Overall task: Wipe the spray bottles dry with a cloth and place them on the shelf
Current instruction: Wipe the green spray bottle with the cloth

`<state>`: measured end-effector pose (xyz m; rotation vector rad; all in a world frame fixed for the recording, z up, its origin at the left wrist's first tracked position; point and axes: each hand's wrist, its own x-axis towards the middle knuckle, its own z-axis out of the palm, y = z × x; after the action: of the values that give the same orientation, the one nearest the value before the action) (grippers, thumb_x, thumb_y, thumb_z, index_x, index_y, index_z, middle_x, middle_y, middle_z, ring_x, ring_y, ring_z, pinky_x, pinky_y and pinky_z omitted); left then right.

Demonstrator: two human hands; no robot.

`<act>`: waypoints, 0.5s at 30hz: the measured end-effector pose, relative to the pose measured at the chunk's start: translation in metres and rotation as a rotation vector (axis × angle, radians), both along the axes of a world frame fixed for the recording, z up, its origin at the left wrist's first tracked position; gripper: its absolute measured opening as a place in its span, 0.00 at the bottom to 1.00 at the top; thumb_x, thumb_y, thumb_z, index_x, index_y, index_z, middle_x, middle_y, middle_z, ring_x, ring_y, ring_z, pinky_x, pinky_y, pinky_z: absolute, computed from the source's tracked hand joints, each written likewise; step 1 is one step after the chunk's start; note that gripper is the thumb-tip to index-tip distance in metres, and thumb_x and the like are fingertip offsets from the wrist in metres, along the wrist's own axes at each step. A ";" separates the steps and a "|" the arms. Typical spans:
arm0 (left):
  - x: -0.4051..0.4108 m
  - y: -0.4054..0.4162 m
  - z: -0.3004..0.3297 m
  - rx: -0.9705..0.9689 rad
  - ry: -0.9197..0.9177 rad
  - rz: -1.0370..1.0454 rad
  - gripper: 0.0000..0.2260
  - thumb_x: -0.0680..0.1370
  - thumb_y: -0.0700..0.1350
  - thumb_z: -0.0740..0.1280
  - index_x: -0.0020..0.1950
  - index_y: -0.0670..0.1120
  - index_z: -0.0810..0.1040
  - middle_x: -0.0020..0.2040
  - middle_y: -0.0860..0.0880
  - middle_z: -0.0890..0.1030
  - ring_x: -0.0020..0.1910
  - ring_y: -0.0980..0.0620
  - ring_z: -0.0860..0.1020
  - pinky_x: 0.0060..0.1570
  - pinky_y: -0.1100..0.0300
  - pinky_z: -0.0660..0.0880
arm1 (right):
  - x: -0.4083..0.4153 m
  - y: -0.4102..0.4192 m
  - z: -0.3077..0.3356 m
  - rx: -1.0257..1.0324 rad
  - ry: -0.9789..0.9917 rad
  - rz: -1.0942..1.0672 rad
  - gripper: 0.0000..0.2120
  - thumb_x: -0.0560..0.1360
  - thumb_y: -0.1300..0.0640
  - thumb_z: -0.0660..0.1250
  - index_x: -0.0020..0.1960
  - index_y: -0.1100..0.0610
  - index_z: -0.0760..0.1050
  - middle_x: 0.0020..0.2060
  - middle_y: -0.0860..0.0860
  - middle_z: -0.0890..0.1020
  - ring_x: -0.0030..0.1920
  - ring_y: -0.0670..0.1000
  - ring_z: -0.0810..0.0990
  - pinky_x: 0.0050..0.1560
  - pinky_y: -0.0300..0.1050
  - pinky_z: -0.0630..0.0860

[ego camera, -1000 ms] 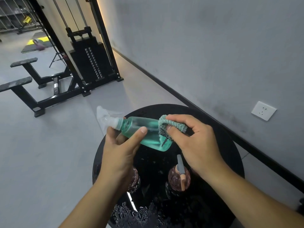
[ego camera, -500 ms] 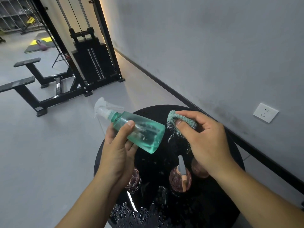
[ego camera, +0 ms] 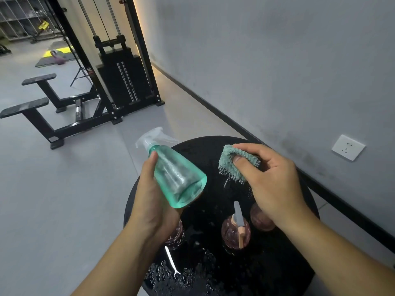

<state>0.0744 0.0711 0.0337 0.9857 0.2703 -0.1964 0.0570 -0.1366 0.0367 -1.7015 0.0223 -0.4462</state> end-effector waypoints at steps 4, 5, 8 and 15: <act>0.002 0.003 -0.008 -0.007 -0.003 -0.081 0.35 0.74 0.61 0.74 0.75 0.43 0.74 0.58 0.41 0.78 0.54 0.43 0.81 0.50 0.48 0.83 | 0.005 -0.001 -0.006 0.109 0.074 -0.037 0.10 0.76 0.59 0.75 0.51 0.45 0.86 0.45 0.41 0.87 0.48 0.43 0.86 0.51 0.45 0.84; 0.002 0.004 -0.010 -0.025 -0.004 -0.104 0.32 0.72 0.60 0.75 0.71 0.43 0.76 0.57 0.41 0.77 0.52 0.43 0.81 0.49 0.48 0.83 | 0.007 -0.002 -0.007 0.149 0.097 -0.048 0.10 0.75 0.59 0.76 0.51 0.45 0.87 0.45 0.43 0.88 0.47 0.45 0.87 0.51 0.48 0.84; 0.004 0.007 -0.012 -0.061 -0.015 -0.168 0.28 0.71 0.54 0.73 0.68 0.43 0.76 0.54 0.41 0.77 0.48 0.43 0.82 0.47 0.47 0.82 | 0.012 -0.003 -0.008 0.209 0.120 -0.061 0.10 0.75 0.60 0.76 0.52 0.46 0.87 0.45 0.46 0.88 0.46 0.47 0.88 0.50 0.48 0.84; 0.004 0.005 -0.010 0.034 -0.061 -0.239 0.28 0.72 0.50 0.75 0.71 0.43 0.79 0.59 0.40 0.85 0.57 0.40 0.86 0.55 0.45 0.83 | 0.009 -0.005 -0.007 0.154 0.100 -0.061 0.10 0.75 0.59 0.76 0.53 0.46 0.86 0.44 0.44 0.88 0.45 0.46 0.87 0.47 0.45 0.84</act>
<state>0.0785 0.0758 0.0235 1.0552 0.0995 -0.3803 0.0664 -0.1413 0.0301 -1.5728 0.1777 -0.3947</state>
